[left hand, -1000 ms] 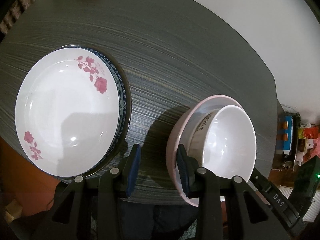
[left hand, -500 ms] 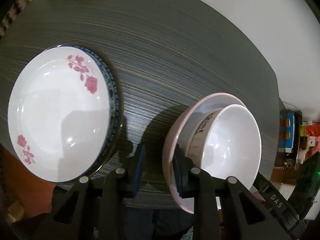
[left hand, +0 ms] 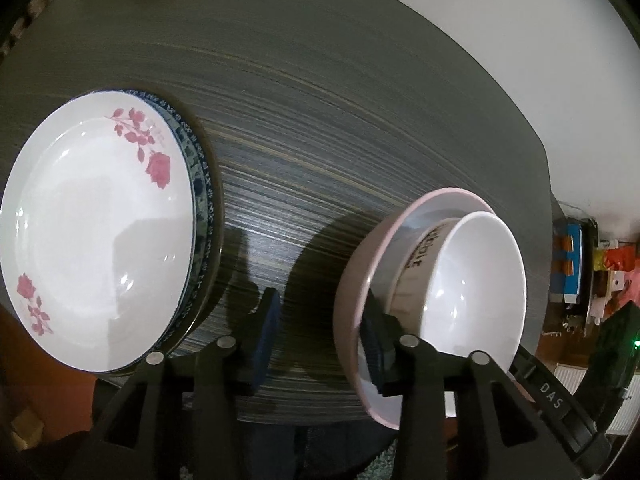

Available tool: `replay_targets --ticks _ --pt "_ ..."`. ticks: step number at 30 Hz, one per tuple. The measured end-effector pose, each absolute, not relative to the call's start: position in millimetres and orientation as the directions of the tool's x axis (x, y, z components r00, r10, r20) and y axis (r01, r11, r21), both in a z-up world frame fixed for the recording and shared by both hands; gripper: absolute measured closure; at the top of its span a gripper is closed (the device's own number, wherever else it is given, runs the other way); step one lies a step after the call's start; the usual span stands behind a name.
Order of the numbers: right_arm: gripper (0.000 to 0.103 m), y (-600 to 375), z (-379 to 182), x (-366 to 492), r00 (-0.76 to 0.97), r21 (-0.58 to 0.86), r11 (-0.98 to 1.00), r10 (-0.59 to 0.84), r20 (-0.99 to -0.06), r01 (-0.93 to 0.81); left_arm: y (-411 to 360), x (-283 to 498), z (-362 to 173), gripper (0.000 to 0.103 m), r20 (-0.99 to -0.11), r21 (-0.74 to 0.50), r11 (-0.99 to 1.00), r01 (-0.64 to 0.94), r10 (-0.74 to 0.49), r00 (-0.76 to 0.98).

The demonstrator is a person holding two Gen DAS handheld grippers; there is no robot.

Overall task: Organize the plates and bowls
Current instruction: 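Lift the pink bowl stack with both tools toward the plate stack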

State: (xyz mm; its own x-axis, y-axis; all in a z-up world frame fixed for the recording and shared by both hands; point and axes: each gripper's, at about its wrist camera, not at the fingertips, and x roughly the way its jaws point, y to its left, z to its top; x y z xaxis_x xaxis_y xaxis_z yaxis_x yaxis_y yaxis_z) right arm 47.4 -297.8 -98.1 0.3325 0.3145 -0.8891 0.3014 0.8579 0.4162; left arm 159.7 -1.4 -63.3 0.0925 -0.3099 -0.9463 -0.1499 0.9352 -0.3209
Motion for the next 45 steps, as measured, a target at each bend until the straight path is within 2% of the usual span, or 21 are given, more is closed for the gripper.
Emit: replay_targets --ticks 11,22,27,45 --pt "0.082 -301 -97 45 0.349 0.43 0.853 0.322 -0.88 0.298 0 165 -61 0.069 -0.946 -0.318 0.938 -0.134 -0.306 0.105" --pt "0.091 -305 -94 43 0.36 0.442 0.851 0.332 -0.872 0.283 -6 168 -60 0.091 -0.928 -0.368 0.923 -0.116 -0.357 0.106" --pt "0.094 -303 -92 43 0.36 0.43 0.86 0.323 -0.875 0.276 -6 170 -60 0.096 -0.925 -0.376 0.919 -0.116 -0.365 0.106" --pt "0.095 -285 -88 46 0.36 0.387 0.888 0.287 -0.888 0.247 -23 167 -54 0.097 -0.94 -0.327 0.941 -0.092 -0.313 0.133"
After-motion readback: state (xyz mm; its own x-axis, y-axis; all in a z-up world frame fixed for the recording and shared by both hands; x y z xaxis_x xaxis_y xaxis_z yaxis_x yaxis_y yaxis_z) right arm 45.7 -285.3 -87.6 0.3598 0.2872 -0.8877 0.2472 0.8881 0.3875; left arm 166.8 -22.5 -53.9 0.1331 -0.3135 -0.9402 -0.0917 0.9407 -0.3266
